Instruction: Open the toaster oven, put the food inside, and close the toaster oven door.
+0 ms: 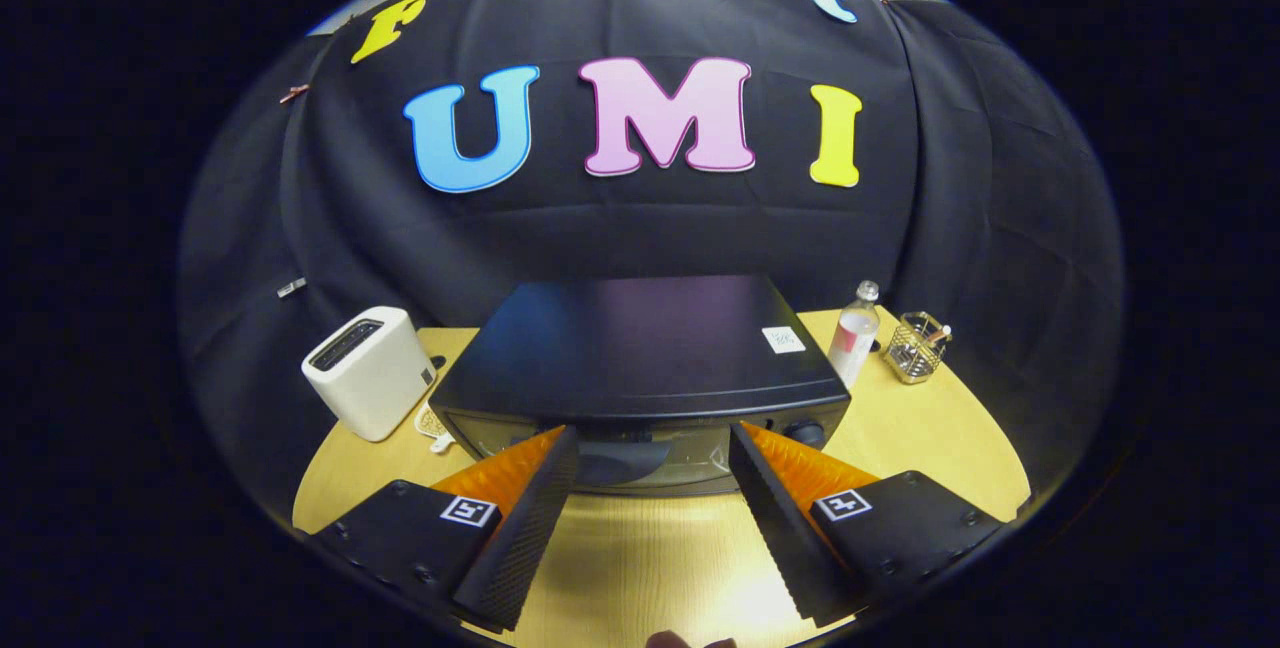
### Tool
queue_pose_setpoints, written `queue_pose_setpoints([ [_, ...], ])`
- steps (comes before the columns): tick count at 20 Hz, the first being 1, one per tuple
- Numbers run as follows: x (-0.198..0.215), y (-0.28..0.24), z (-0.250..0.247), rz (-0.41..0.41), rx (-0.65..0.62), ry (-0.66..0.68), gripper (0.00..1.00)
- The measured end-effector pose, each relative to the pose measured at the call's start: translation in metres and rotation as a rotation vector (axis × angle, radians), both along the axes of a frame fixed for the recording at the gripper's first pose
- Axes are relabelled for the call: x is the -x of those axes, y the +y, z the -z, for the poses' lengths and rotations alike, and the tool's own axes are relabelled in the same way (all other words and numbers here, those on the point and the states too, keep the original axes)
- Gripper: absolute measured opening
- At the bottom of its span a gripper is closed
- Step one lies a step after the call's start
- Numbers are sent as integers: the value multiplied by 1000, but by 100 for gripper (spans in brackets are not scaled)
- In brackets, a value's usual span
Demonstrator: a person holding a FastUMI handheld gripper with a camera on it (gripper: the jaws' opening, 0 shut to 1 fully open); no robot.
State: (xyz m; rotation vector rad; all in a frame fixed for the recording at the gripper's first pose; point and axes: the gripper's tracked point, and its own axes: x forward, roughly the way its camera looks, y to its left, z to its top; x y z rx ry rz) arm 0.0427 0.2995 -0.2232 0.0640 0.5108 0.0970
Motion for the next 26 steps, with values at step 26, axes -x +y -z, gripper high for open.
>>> queue_pose_setpoints([
  [26,15,-158,-195,1,-36,-368,99],
])
